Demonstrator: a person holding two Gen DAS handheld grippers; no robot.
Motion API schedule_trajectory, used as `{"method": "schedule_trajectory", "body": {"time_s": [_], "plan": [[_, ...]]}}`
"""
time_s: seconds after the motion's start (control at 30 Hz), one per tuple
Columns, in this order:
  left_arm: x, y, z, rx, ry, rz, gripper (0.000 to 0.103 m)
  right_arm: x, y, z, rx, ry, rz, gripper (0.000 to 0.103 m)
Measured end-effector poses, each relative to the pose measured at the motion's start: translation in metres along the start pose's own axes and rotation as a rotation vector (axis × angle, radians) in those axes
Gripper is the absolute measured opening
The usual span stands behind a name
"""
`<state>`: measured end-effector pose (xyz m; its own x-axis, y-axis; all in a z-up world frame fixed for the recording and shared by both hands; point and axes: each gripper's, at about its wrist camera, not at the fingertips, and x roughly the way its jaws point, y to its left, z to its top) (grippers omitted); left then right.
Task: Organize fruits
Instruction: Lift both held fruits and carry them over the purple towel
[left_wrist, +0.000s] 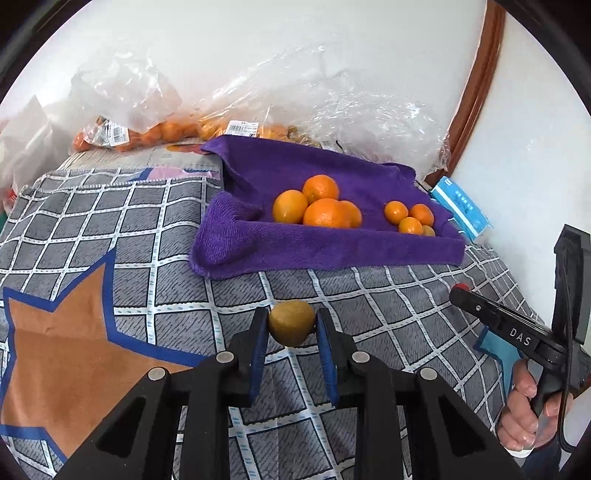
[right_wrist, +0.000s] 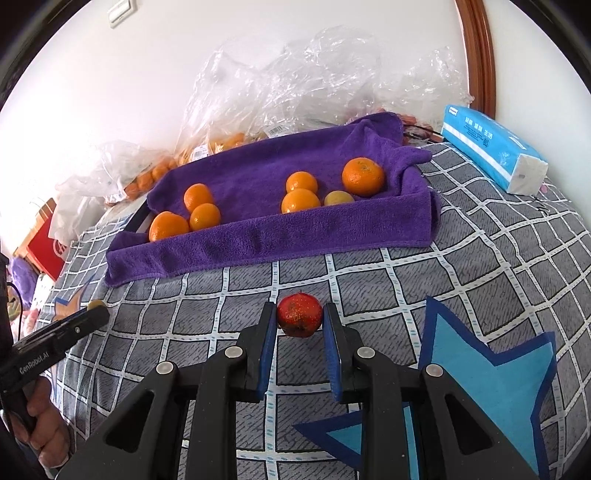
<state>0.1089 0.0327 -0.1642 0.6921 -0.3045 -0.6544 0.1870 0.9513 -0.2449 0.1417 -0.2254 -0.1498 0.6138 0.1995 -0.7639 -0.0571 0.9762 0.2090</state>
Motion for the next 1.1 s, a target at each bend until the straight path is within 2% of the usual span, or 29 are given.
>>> {"method": "schedule_trajectory", "body": {"time_s": [0.5,0.77,0.97,1.1], "plan": [[-0.006,0.005,0.000,-0.036,-0.036,0.026,0.025,-0.012,-0.008,-0.002,0.035,-0.056,0.033,0.025],[-0.005,0.011,0.000,-0.066,-0.029,0.045,0.025,-0.010,-0.004,-0.001,0.024,-0.046,-0.004,0.025],[-0.010,0.007,-0.001,-0.041,-0.051,0.057,0.025,-0.010,0.005,-0.003,-0.006,-0.034,-0.024,0.025],[-0.010,0.006,-0.001,-0.035,-0.052,0.058,0.025,-0.011,0.008,-0.004,0.022,-0.008,0.007,0.025]]}}
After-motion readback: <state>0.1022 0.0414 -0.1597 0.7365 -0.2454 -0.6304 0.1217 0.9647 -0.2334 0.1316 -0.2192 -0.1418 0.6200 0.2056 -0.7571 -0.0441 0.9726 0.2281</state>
